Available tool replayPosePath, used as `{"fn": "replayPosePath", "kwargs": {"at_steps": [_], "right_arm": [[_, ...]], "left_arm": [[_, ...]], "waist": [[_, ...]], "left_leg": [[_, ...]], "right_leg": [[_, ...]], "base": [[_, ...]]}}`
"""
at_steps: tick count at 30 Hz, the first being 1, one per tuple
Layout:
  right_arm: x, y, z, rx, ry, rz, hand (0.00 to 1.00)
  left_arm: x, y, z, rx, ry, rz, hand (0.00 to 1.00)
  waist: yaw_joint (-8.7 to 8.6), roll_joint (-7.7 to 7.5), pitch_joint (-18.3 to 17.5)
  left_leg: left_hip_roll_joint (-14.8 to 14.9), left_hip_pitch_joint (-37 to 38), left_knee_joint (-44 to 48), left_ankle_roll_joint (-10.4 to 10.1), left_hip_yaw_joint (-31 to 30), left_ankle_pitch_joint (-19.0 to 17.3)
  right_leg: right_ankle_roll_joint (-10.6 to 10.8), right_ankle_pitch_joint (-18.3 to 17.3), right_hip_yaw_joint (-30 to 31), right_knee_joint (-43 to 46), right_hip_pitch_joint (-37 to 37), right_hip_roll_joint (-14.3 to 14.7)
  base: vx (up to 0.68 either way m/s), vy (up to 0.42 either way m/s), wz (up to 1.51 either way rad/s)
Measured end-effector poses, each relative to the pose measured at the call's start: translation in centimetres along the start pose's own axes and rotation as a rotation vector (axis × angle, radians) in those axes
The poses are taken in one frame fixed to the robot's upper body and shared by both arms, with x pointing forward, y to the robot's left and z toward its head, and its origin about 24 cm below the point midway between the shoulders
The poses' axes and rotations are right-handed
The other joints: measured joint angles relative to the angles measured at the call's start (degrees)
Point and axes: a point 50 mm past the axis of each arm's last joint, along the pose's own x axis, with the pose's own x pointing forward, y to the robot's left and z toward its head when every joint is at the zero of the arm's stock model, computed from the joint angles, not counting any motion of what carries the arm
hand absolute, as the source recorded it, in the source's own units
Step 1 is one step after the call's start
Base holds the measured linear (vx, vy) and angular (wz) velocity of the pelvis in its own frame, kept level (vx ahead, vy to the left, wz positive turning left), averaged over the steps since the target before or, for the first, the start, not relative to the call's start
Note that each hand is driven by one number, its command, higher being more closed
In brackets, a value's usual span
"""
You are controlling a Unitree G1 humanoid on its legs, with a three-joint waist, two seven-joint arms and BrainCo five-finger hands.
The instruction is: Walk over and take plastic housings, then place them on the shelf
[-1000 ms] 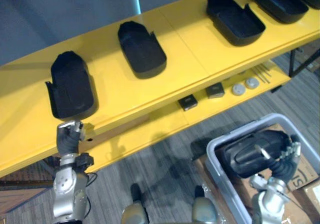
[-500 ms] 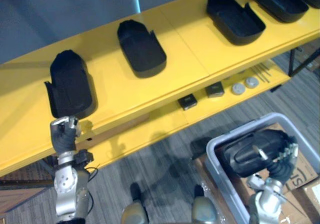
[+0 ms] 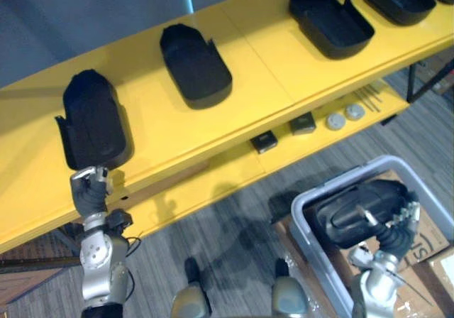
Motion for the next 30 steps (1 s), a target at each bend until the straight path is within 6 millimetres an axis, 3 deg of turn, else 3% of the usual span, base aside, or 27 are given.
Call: {"fn": "replayPosePath", "kwargs": {"at_steps": [16,22,30], "right_arm": [[0.6,-0.1,0.4,-0.013,-0.024,0.018,0.00],[0.7,-0.1,0.5,-0.015,-0.029,0.022,0.00],[0.9,0.1,0.7,-0.007,-0.040,0.026,0.00]], "left_arm": [[1.3,-0.4,-0.7,-0.011,0.008,0.020,1.00],[2.7,-0.5,-0.6,0.008,0.003,0.026,1.00],[4.1,0.3,0.1,0.032,-0.028,0.057,1.00]], "waist": [[0.06,-0.15,0.60],[-0.12,-0.39,0.72],[-0.07,-1.80,1.45]], "left_leg": [[0.01,0.08,0.46,-0.13,1.79,-0.71],[0.17,-0.76,2.33,-0.09,2.04,-1.59],[0.24,-0.87,3.68,-0.05,3.01,-2.36]], "right_leg": [[0.03,-0.02,1.62,0.44,-1.14,-0.02],[0.09,-0.07,1.91,0.86,-1.55,-0.08],[0.15,-0.08,3.09,1.38,-2.06,-0.15]], "base": [[0.00,0.002,-0.04],[0.00,0.000,-0.02],[-0.01,0.004,-0.05]]}}
